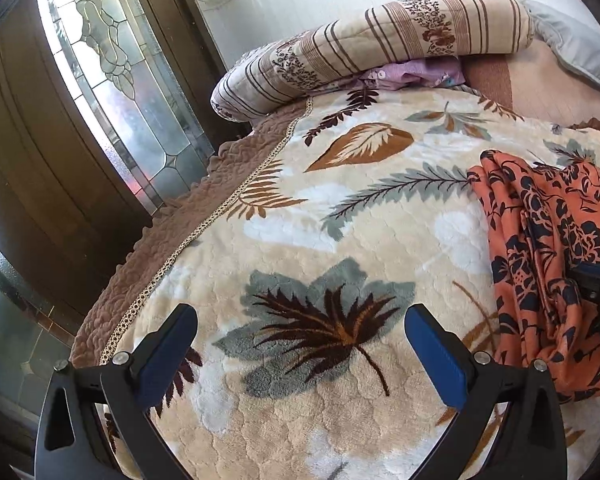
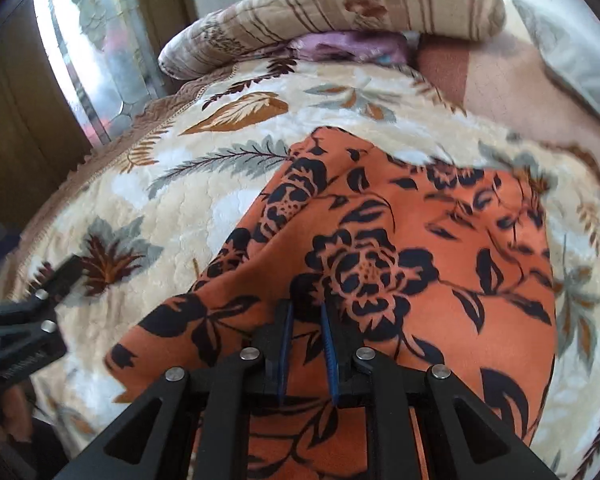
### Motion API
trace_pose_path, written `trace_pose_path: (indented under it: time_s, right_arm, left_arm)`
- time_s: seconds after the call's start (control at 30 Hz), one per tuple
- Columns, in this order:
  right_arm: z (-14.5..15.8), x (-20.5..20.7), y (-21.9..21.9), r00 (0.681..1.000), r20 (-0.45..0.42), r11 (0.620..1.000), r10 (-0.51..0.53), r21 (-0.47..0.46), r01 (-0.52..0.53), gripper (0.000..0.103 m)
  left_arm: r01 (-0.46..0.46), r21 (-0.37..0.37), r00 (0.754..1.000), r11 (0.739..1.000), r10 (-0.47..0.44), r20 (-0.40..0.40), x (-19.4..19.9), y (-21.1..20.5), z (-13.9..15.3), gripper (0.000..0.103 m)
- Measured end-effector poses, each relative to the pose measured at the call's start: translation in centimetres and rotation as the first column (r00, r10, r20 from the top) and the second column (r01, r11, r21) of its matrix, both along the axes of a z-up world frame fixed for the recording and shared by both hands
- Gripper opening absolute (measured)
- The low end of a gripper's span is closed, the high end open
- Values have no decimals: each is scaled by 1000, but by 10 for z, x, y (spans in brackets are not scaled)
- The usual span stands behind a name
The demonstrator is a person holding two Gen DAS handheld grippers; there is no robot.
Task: Fold small clothes
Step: 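Release the dress with the right gripper and pull the left gripper back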
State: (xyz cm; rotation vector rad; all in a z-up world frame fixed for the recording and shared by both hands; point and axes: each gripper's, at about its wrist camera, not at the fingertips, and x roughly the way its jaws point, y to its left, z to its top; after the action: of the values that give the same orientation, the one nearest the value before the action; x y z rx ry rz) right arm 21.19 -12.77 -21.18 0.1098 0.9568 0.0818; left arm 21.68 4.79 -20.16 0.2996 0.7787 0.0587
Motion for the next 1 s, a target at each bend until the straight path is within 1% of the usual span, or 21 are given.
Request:
trace_pose_path:
  time_s: [0.03,0.07,0.13,0.23,0.3,0.33,0.37,0.5,0.6,0.7,0.87,1.0]
  right_arm:
    - [5,-4,-6,1000,-6,999,-7,46,8,17]
    - [8,-8,-8,1000,0,998,-8,64,8,17]
    - [17,-23,-11,1000,25,997,4,78,-6,17]
    - [17,-40,-12,1000,11,994,27,103,-28,17]
    - [8,-43,-14,999,-37,992,33,125,-29,17]
    - [-1,-42,-15,997,-74,992,25,127,-15,17]
    - [-7,-40,-17,996,-91,991,16,137,-4,18]
    - [-11,-34,-23,995,-100,982,6,190,13,18]
    - [-13,-29,-25,993,-113,979,11,205,13,18]
    - [-15,-26,-26,993,-115,976,12,219,13,18]
    - [-17,-27,-27,994,-106,974,15,225,9,18]
    - [-17,-27,-28,994,-105,974,16,227,8,18]
  left_arm:
    - [2,-1,1000,1000,-2,1,0,-1,0,103]
    - [5,-1,1000,1000,-5,1,-1,-2,1,103]
    - [11,-6,1000,1000,-11,-2,-1,-4,2,103]
    - [16,-17,1000,1000,-16,-23,-1,-5,2,103]
    - [23,-24,998,999,-24,-60,-1,-5,-1,103]
    - [26,-25,996,999,-28,-79,-1,-5,-3,103]
    - [29,-21,995,999,-31,-96,-1,-5,-5,103]
    - [37,-32,981,999,-42,-191,2,-1,-17,103]
    - [35,-29,973,999,-40,-225,1,3,-22,103]
    - [43,-19,968,999,-47,-245,-1,6,-23,103]
    - [51,-1,969,999,-50,-242,-5,9,-24,103]
    - [51,0,970,999,-50,-237,-5,9,-24,103]
